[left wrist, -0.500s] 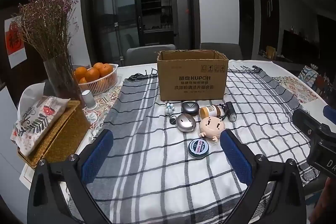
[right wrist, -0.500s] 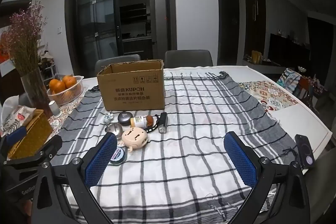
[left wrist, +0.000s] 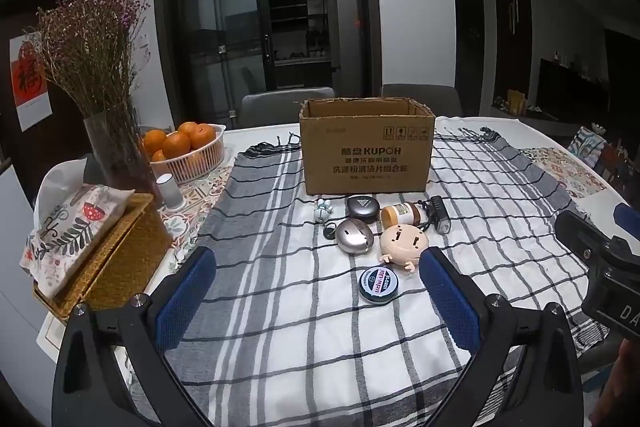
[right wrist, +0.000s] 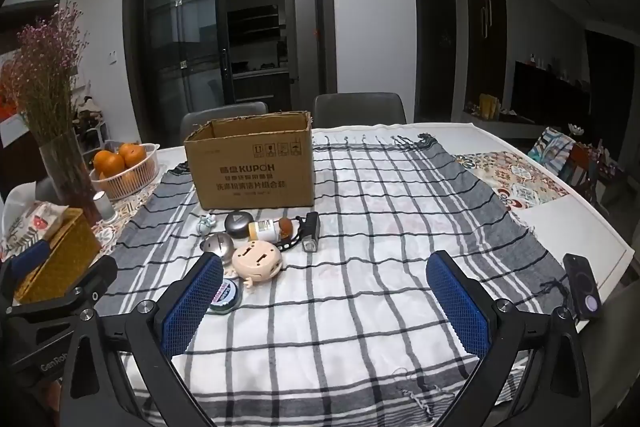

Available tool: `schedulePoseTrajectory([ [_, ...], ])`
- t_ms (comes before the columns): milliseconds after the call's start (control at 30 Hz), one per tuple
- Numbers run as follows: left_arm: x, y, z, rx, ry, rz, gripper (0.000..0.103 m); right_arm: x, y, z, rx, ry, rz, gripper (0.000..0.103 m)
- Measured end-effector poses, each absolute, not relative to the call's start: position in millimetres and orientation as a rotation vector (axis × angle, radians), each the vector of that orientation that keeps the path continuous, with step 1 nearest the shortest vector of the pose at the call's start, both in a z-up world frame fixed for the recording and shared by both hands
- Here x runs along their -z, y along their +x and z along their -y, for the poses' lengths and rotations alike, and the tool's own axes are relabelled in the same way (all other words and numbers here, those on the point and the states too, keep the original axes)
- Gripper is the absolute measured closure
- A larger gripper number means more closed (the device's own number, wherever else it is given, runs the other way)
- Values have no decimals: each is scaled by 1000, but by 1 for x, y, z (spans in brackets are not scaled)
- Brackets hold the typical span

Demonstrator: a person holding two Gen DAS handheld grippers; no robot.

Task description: Organize rigid objects

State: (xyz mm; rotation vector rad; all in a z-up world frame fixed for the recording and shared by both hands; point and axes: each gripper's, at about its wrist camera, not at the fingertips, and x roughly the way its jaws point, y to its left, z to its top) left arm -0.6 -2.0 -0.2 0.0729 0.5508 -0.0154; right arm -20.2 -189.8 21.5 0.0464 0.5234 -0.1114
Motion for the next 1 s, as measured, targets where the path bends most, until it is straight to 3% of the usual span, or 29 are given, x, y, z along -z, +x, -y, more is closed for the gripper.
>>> schedulePoseTrajectory([
  [1000,-4,-3,2,15,76,-535,0,-18,-19,192,107,51,-522,0],
])
